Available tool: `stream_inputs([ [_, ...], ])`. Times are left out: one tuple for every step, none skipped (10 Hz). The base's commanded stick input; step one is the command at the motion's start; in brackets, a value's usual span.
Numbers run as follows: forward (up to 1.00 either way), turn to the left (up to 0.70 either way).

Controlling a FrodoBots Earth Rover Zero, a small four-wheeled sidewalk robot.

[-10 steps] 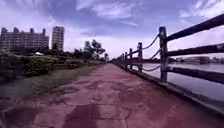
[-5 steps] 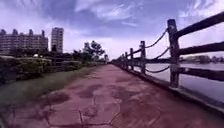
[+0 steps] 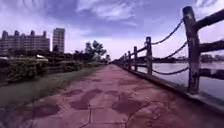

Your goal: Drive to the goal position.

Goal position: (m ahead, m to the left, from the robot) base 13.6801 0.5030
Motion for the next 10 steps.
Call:
stream_inputs([
  [1.0,0.0],
  [1.0,0.0],
  [1.0,0.0],
  [1.0,0.0],
  [1.0,0.0],
  [1.0,0.0],
  [1.0,0.0],
  [1.0,0.0],
  [1.0,0.0],
  [1.0,0.0],
])
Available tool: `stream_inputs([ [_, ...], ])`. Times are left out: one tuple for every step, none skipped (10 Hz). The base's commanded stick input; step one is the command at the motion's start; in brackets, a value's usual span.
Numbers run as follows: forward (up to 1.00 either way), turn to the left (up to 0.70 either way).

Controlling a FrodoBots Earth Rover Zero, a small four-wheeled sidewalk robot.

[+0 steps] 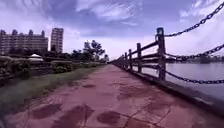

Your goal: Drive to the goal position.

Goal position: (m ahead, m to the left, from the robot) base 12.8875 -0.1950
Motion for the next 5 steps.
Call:
stream_inputs([
  [1.0,0.0],
  [1.0,0.02],
  [1.0,0.12],
  [1.0,0.07],
  [1.0,0.0],
])
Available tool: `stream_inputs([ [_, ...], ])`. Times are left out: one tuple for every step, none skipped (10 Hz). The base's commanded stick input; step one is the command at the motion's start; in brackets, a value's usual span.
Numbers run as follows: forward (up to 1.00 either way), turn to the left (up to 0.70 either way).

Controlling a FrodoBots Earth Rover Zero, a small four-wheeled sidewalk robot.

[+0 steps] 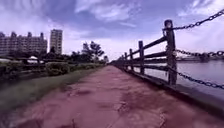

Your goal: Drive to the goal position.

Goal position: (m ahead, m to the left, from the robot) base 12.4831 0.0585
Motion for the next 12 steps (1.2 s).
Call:
stream_inputs([
  [1.0,0.0],
  [1.0,0.0],
  [1.0,0.0],
  [1.0,0.0],
  [1.0,0.0],
  [1.0,0.0],
  [1.0,0.0],
  [1.0,0.0],
  [1.0,0.0],
  [1.0,0.0],
  [1.0,0.0],
  [1.0,0.0],
])
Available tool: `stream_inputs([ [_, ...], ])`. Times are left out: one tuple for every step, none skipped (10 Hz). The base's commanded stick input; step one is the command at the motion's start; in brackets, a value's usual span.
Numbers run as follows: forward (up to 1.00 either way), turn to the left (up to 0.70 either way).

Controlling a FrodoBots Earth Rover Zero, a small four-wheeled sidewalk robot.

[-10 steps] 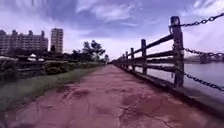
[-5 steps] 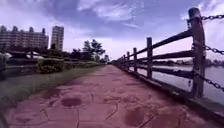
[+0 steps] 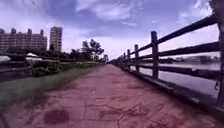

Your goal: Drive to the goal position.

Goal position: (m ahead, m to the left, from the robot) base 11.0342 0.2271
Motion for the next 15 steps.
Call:
stream_inputs([
  [1.0,0.0],
  [1.0,0.0],
  [1.0,0.0],
  [1.0,0.07],
  [1.0,0.16],
  [1.0,0.15],
  [1.0,0.0],
  [1.0,0.0],
  [1.0,0.0],
  [1.0,0.0],
  [1.0,0.0],
  [1.0,0.0],
  [1.0,0.0],
  [1.0,0.0],
  [1.0,0.0],
])
